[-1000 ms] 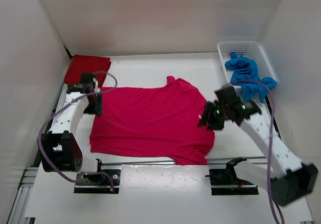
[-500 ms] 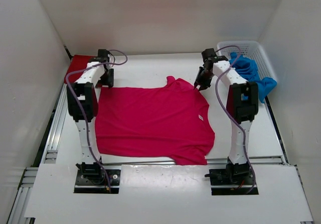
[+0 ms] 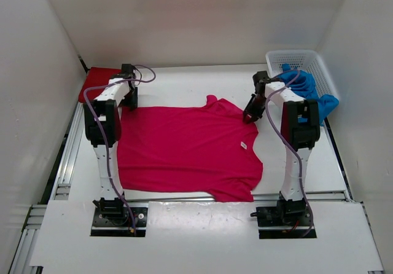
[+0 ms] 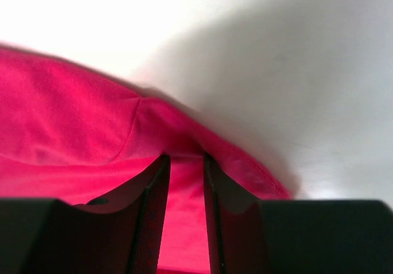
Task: Fold and stack the t-shirts
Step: Flatten out the tshirt, then grap the side of the flattened tshirt closest away from the robot with both arms
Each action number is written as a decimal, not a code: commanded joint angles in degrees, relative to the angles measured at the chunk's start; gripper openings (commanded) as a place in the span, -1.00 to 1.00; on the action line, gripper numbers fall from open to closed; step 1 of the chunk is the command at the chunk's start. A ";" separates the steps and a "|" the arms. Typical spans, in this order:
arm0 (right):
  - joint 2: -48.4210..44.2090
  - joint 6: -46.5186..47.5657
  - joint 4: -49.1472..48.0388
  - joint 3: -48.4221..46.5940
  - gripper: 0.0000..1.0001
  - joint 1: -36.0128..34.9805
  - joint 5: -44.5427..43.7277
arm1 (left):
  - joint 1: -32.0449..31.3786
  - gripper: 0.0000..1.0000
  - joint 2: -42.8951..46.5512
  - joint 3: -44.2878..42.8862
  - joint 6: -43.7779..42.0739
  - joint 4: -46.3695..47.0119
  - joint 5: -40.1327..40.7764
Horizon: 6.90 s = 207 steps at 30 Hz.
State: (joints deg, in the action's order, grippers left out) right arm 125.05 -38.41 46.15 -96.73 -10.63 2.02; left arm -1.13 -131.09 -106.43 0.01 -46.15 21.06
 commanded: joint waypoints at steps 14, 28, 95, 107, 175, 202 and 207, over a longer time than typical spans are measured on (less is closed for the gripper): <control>6.75 13.81 -1.77 -25.40 -0.01 -1.23 12.83 | -19.60 0.73 2.61 -22.57 -0.01 0.18 -18.92; 21.90 1.68 -10.64 -29.84 0.16 -1.23 14.68 | -26.74 0.85 -14.20 -33.84 -0.01 12.22 -37.23; 1.51 6.25 -20.31 -9.44 -1.00 4.48 7.47 | -28.41 -0.80 -10.67 -25.48 -0.01 13.28 -31.71; 10.56 4.05 -18.99 -15.33 -0.80 5.00 9.24 | -30.69 -0.35 -14.64 -30.05 -0.01 13.81 -23.62; -17.36 16.96 -7.67 -11.25 0.51 -3.07 0.81 | -5.83 1.00 28.03 7.51 -0.01 9.87 4.79; -71.53 -6.58 -5.54 67.45 0.54 -25.84 4.31 | 12.73 0.82 44.95 57.04 -0.01 -1.05 -18.84; -72.85 -7.11 -6.60 70.79 0.54 -26.89 4.31 | 12.12 0.71 40.40 57.04 -0.01 -1.05 -19.57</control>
State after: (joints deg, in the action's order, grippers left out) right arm 53.08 -43.79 41.52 -26.85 -36.69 6.57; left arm 11.29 -88.40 -49.12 -0.01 -47.92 3.99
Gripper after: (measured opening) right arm 0.769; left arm 0.864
